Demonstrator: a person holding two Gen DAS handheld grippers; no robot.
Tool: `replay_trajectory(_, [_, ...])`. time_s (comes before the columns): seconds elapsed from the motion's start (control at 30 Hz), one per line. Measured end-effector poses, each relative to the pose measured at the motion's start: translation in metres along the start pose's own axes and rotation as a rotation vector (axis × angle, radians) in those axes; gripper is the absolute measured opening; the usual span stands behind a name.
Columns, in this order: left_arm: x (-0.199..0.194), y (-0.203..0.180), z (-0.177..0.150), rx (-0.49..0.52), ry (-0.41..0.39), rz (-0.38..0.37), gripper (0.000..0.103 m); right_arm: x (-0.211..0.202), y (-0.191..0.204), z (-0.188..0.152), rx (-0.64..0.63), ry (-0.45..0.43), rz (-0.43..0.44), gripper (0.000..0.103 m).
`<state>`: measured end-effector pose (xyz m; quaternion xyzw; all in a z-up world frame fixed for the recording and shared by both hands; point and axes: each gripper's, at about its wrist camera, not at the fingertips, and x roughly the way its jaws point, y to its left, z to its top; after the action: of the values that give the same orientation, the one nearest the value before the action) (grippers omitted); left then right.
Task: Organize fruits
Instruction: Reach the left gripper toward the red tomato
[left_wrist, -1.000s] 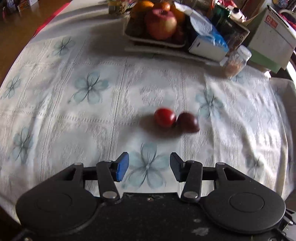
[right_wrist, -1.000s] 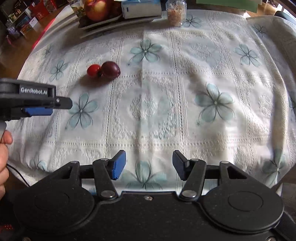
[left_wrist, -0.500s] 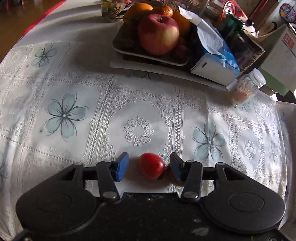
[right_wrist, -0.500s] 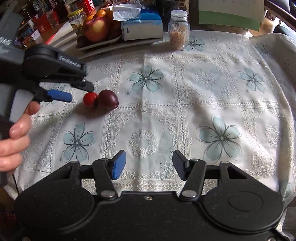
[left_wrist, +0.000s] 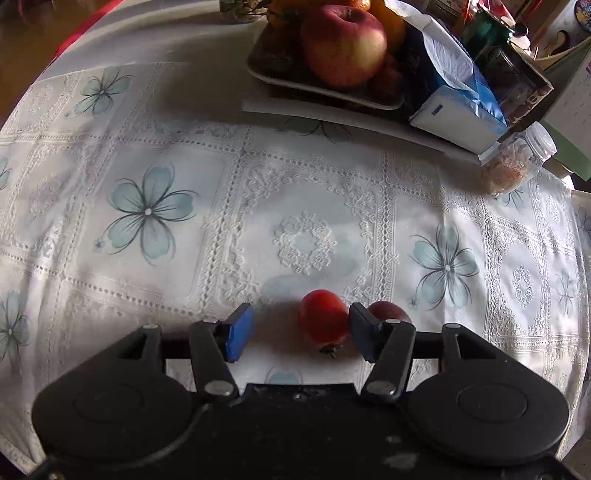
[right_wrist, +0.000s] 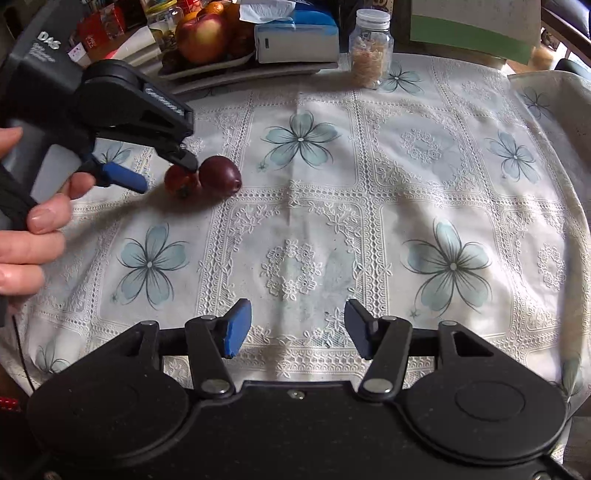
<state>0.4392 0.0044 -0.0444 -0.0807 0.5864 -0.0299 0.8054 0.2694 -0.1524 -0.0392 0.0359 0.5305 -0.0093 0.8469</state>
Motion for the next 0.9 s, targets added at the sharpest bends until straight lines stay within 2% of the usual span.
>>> replay_trajectory(0.17, [-0.014, 0.025, -0.004, -0.026, 0.003, 0.026, 0.061, 0.003, -0.002, -0.001, 0.005, 0.005, -0.012, 0.062])
replay_trajectory(0.23, [-0.018, 0.036, -0.006, -0.023, -0.004, 0.064, 0.060, 0.004, -0.002, -0.001, 0.002, 0.002, -0.016, 0.062])
replay_trajectory(0.27, [-0.019, 0.041, -0.007, -0.022, -0.004, 0.087, 0.055, 0.004, -0.002, -0.001, -0.002, 0.000, -0.018, 0.062])
replay_trajectory(0.3, [-0.020, 0.047, -0.007, -0.023, 0.002, 0.113, 0.053, 0.003, -0.001, -0.002, -0.004, -0.002, -0.021, 0.062])
replay_trajectory(0.4, [-0.023, 0.064, -0.009, -0.043, 0.013, 0.149, 0.053, 0.001, 0.001, 0.000, -0.009, -0.005, -0.014, 0.062])
replay_trajectory(0.6, [-0.021, 0.091, -0.012, -0.094, 0.067, 0.135, 0.053, -0.003, 0.013, 0.019, -0.019, -0.013, -0.015, 0.062])
replay_trajectory(0.73, [-0.015, 0.102, -0.017, -0.152, 0.124, 0.080, 0.053, -0.003, 0.032, 0.045, -0.027, -0.037, -0.012, 0.062])
replay_trajectory(0.9, [-0.019, 0.105, -0.017, -0.178, 0.124, 0.058, 0.053, 0.011, 0.054, 0.076, -0.022, -0.033, -0.016, 0.062])
